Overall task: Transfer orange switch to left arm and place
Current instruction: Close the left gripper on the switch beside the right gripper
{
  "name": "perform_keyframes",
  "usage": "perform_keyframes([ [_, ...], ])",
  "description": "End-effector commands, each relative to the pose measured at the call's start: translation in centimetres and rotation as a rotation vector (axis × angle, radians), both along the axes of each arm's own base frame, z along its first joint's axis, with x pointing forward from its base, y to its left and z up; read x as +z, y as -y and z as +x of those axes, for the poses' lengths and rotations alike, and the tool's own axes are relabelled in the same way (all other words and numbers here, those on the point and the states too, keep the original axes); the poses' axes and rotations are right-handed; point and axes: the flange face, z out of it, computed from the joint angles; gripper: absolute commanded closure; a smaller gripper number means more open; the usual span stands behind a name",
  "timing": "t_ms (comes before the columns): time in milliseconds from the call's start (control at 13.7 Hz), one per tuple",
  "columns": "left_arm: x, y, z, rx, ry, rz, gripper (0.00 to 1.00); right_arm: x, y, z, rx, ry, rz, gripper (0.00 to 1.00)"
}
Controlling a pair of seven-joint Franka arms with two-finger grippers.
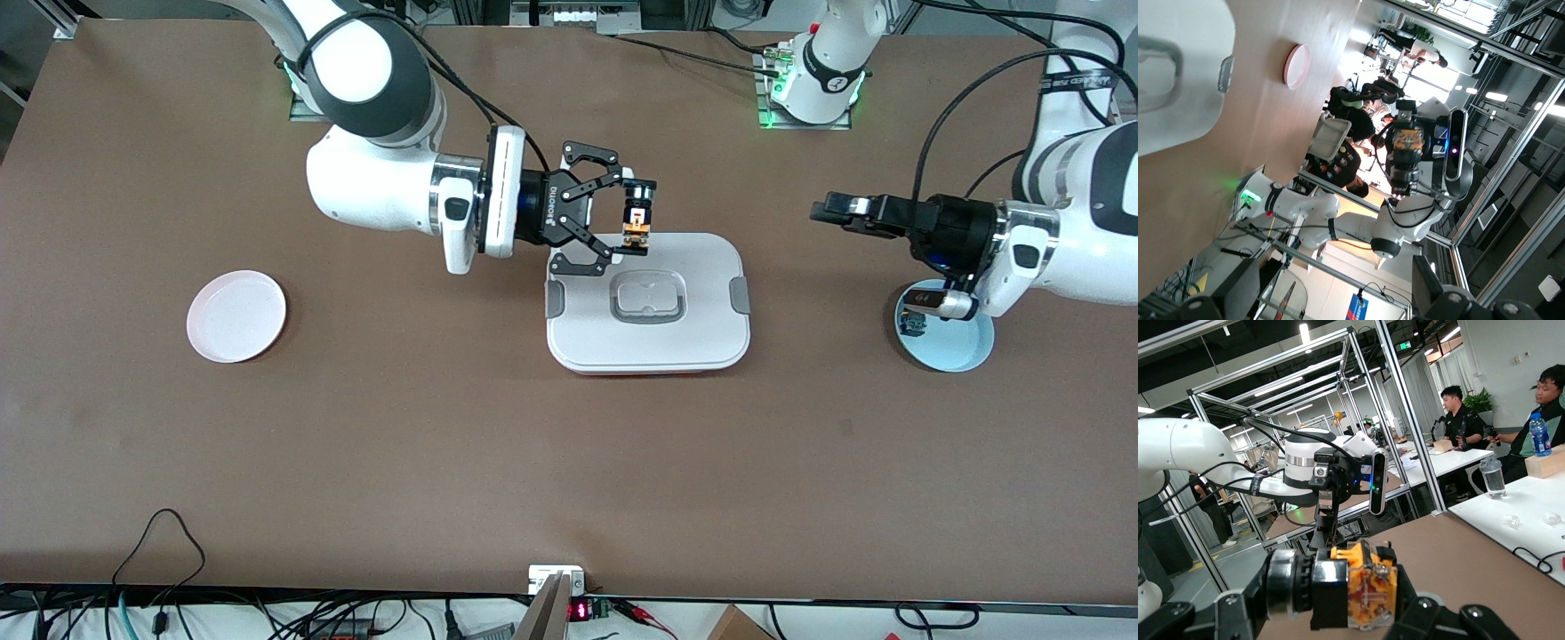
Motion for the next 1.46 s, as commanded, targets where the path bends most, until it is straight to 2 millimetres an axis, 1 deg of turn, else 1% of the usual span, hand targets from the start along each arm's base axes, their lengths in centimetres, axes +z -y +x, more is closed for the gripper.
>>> perform_keyframes([
  [0, 0.6, 3.1, 0.1, 0.026, 0.182, -0.051, 0.00, 0.1, -0.2, 0.7, -0.020, 0.082, 0.016, 0.83],
  [146, 1.0, 5.2, 0.2, 0.034, 0.197, -0.066, 0.00, 0.0, -0.5, 0.6, -0.024, 0.097, 0.032, 0.83],
  [220, 1.3, 6.4, 0.3, 0.046, 0.207, -0.069, 0.00, 0.0, -1.0, 0.2, -0.020, 0.090, 0.043, 0.83],
  [366, 1.4, 9.6, 0.6, 0.091, 0.230, -0.058, 0.00, -0.4, -1.4, -0.1, -0.023, 0.074, 0.053, 0.83],
  [512, 1.5, 11.3, 0.9, 0.116, 0.227, -0.062, 0.00, -0.3, -1.9, -0.5, -0.017, 0.074, 0.056, 0.83],
  [585, 1.8, 12.4, 0.7, 0.117, 0.231, -0.061, 0.00, -0.3, -2.1, -0.7, -0.014, 0.069, 0.058, 0.83],
  [659, 1.9, 13.0, 0.6, 0.128, 0.209, -0.060, 0.00, -0.5, -2.6, -1.2, -0.009, 0.063, 0.064, 0.83],
  [732, 1.9, 13.7, 0.6, 0.142, 0.197, -0.047, 0.00, -0.5, -2.8, -1.3, -0.009, 0.070, 0.067, 0.83],
  [805, 1.8, 14.8, 0.5, 0.147, 0.197, -0.043, 0.00, -0.5, -2.8, -1.3, -0.013, 0.066, 0.074, 0.83],
  [878, 1.7, 15.4, 0.4, 0.160, 0.192, -0.042, 0.02, -0.4, -2.8, -1.3, -0.013, 0.068, 0.075, 0.83],
  [1024, 1.6, 15.8, 0.0, 0.153, 0.185, -0.038, 0.08, -0.4, -2.8, -1.3, -0.014, 0.067, 0.076, 0.83],
  [1098, 1.6, 15.9, -0.1, 0.150, 0.167, -0.036, 0.14, -0.6, -2.8, -1.3, -0.013, 0.067, 0.073, 0.83],
  [1171, 1.7, 15.8, -0.1, 0.151, 0.148, -0.034, 0.25, -0.7, -2.8, -1.3, -0.014, 0.066, 0.073, 0.83],
  [1244, 1.7, 15.8, -0.2, 0.151, 0.132, -0.030, 0.33, -0.7, -2.8, -1.3, -0.013, 0.076, 0.071, 0.83],
  [1317, 1.8, 15.8, -0.2, 0.150, 0.131, -0.031, 0.36, -0.7, -2.8, -1.3, -0.013, 0.080, 0.071, 0.83],
  [1390, 1.9, 15.9, -0.3, 0.148, 0.131, -0.031, 0.36, -0.6, -2.8, -1.3, -0.012, 0.082, 0.071, 0.83],
])
